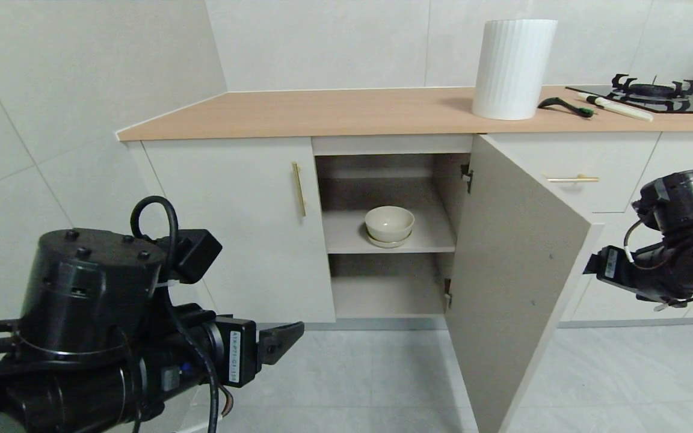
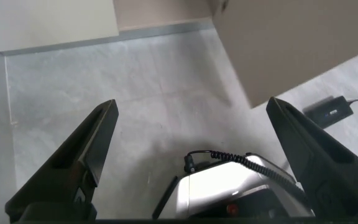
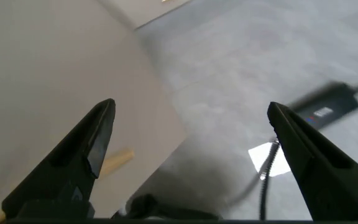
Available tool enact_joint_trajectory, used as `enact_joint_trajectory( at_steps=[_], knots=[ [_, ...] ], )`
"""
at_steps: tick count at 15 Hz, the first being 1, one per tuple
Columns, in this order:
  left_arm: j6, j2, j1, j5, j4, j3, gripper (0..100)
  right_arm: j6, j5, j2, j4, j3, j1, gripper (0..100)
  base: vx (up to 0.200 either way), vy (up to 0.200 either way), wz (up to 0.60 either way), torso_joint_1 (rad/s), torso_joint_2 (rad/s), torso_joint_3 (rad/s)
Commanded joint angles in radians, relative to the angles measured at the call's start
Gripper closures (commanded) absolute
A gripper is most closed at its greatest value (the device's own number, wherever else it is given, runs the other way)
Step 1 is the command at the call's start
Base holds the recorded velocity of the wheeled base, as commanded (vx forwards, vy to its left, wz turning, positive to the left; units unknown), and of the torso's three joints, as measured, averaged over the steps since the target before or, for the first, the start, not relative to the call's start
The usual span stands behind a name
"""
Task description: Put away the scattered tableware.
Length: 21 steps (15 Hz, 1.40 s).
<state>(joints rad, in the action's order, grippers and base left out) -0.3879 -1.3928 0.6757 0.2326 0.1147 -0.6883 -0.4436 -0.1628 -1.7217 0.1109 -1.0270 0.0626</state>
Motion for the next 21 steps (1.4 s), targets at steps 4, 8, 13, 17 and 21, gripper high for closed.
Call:
enact_joint_trajectory(
  at_steps=[4, 8, 13, 17, 21],
  knots=[
    [0.001, 0.014, -0.004, 0.001, 0.0, -0.004, 0, 0.0, 0.023, -0.072, 0.001, -0.068, 0.224, 0, 0.0, 0.0, 0.0, 0.0, 0.0, 0.0],
    [0.004, 0.011, -0.004, 0.001, -0.001, -0.005, 0, 0.0, 0.023, -0.188, -0.003, -0.166, 0.333, 0, 0.0, 0.0, 0.0, 0.0, 0.0, 0.0],
    [0.006, 0.005, -0.004, 0.002, -0.006, -0.011, 0, 0.0, 0.023, -0.317, -0.003, -0.327, 0.368, 0, 0.0, 0.0, 0.0, 0.0, 0.0, 0.0],
    [0.006, -0.008, -0.01, 0.004, -0.006, -0.013, 0, -0.003, 0.022, -0.371, -0.017, -0.363, 0.375, 0, 0.0, 0.0, 0.0, 0.0, 0.0, 0.0],
    [0.006, -0.012, -0.022, 0.01, -0.006, -0.017, 0, -0.015, 0.022, -0.398, -0.068, -0.363, 0.385, 0, 0.15, 0.0, 0.0, 0.002, 0.0, 0.002]
  ],
)
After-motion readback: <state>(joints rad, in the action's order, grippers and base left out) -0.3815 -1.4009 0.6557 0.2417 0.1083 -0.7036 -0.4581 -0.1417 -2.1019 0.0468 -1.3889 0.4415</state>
